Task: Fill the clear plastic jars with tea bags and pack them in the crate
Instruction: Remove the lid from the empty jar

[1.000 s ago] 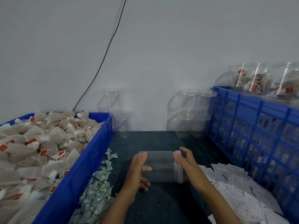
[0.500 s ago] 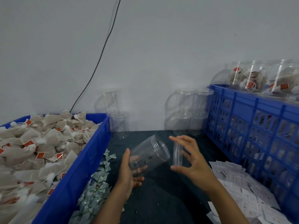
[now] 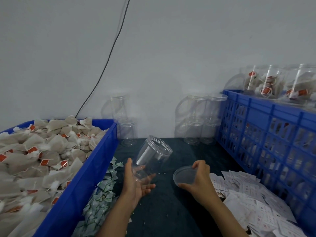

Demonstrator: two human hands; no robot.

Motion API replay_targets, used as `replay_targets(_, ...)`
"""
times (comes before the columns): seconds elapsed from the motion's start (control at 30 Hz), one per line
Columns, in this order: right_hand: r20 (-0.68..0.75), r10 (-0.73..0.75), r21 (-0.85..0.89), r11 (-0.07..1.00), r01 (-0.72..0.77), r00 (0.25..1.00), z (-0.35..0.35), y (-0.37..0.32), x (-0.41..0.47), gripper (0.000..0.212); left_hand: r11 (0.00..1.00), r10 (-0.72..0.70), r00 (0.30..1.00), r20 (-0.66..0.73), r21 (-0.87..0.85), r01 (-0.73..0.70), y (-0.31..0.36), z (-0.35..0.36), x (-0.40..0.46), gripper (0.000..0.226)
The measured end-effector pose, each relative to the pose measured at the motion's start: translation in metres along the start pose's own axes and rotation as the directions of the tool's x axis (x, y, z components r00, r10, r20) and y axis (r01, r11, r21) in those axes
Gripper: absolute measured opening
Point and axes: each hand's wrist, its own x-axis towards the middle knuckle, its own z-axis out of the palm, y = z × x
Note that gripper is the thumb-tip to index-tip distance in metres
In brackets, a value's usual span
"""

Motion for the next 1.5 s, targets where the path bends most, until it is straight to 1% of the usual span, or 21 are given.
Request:
replay_targets(0.07, 0.054, 0.002, -0.217, 0.976, 0.01, 0.999, -0.002, 0.0, -0.002, 0.06, 1.0, -0.005, 1.0, 0.0, -0.001, 0.005, 0.001, 0.001, -0.002, 0.067)
replay_targets(0.13, 0.083, -0.007, -0.432, 0.901, 0.042, 0.997, -0.002, -0.003, -0.005, 0.054, 1.0, -0.004, 1.0, 0.001, 0.013, 0.004, 0.001, 0.003, -0.004, 0.066)
replay_targets(0.2, 0.097, -0.072, -0.528, 0.842, 0.113, 0.993, -0.001, -0.005, -0.005, 0.058, 1.0, 0.004, 1.0, 0.005, 0.027, -0.004, 0.001, 0.005, -0.006, 0.066)
replay_targets(0.23, 0.103, -0.124, -0.478, 0.864, 0.158, 0.987, 0.001, -0.008, -0.005, 0.061, 0.999, 0.008, 1.0, 0.011, 0.032, -0.008, 0.001, 0.005, -0.006, 0.066)
replay_targets(0.27, 0.097, -0.167, -0.341, 0.921, 0.19, 0.981, 0.002, -0.013, -0.006, 0.063, 0.999, 0.007, 1.0, 0.027, 0.037, -0.008, 0.002, 0.006, -0.008, 0.066)
replay_targets(0.3, 0.088, -0.193, -0.145, 0.968, 0.204, 0.977, 0.004, -0.02, -0.009, 0.062, 0.999, 0.003, 0.999, 0.052, 0.043, -0.005, 0.003, 0.006, -0.008, 0.067)
replay_targets(0.33, 0.091, -0.196, 0.057, 0.98, 0.191, 0.976, 0.007, -0.027, -0.011, 0.061, 0.998, -0.005, 0.996, 0.085, 0.056, 0.0, 0.004, 0.007, -0.01, 0.068)
replay_targets(0.37, 0.103, -0.19, 0.223, 0.961, 0.164, 0.976, 0.012, -0.034, -0.014, 0.058, 0.997, -0.011, 0.992, 0.123, 0.077, 0.001, 0.005, 0.008, -0.011, 0.069)
replay_targets(0.4, 0.104, -0.183, 0.329, 0.934, 0.14, 0.978, 0.017, -0.038, -0.017, 0.055, 0.995, -0.017, 0.986, 0.165, 0.104, -0.001, 0.007, 0.01, -0.013, 0.07)
replay_targets(0.47, 0.061, -0.17, 0.413, 0.901, 0.13, 0.983, 0.026, -0.04, -0.022, 0.05, 0.986, -0.026, 0.975, 0.222, 0.165, -0.011, 0.007, 0.013, -0.016, 0.071)
replay_targets(0.5, 0.034, -0.166, 0.431, 0.892, 0.136, 0.985, 0.028, -0.041, -0.023, 0.051, 0.982, -0.018, 0.975, 0.222, 0.186, -0.024, 0.007, 0.015, -0.018, 0.071)
replay_targets(0.57, 0.008, -0.155, 0.439, 0.888, 0.136, 0.988, 0.029, -0.041, -0.023, 0.053, 0.973, 0.046, 0.988, 0.15, 0.216, -0.079, 0.004, 0.018, -0.02, 0.061)
replay_targets(0.6, 0.004, -0.148, 0.428, 0.894, 0.132, 0.989, 0.028, -0.04, -0.022, 0.053, 0.965, 0.11, 0.99, 0.092, 0.23, -0.129, 0.002, 0.019, -0.02, 0.05)
replay_targets(0.67, 0.012, -0.126, 0.396, 0.911, 0.112, 0.992, 0.026, -0.038, -0.02, 0.054, 0.93, 0.27, 0.963, 0.004, 0.257, -0.262, -0.001, 0.019, -0.019, 0.025)
replay_targets(0.73, 0.044, -0.104, 0.379, 0.922, 0.08, 0.994, 0.025, -0.035, -0.018, 0.055, 0.878, 0.382, 0.924, -0.007, 0.314, -0.361, -0.004, 0.018, -0.018, 0.026)
replay_targets(0.8, 0.101, -0.094, 0.369, 0.928, 0.051, 0.99, 0.025, -0.032, -0.017, 0.058, 0.84, 0.438, 0.899, -0.007, 0.36, -0.406, -0.005, 0.017, -0.018, 0.03)
replay_targets(1.07, 0.218, -0.102, 0.325, 0.945, 0.027, 0.971, 0.022, -0.027, -0.014, 0.069, 0.807, 0.469, 0.883, 0.001, 0.404, -0.43, -0.011, 0.011, -0.008, 0.027)
replay_targets(1.23, 0.272, -0.089, 0.34, 0.941, -0.009, 0.958, 0.019, -0.024, -0.012, 0.063, 0.798, 0.476, 0.88, 0.012, 0.414, -0.437, -0.011, 0.011, -0.01, 0.04)
replay_targets(1.4, 0.342, -0.017, 0.319, 0.943, -0.099, 0.94, 0.012, -0.025, -0.009, 0.061, 0.831, 0.423, 0.906, 0.007, 0.394, -0.391, -0.012, 0.012, -0.016, 0.041)
replay_targets(1.47, 0.365, 0.011, 0.352, 0.924, -0.15, 0.931, 0.008, -0.026, -0.007, 0.06, 0.852, 0.403, 0.915, -0.018, 0.372, -0.368, -0.012, 0.011, -0.02, 0.04)
replay_targets(1.5, 0.344, 0.038, 0.379, 0.908, -0.176, 0.938, 0.006, -0.027, -0.004, 0.056, 0.859, 0.395, 0.918, -0.03, 0.367, -0.357, -0.01, 0.011, -0.022, 0.039)
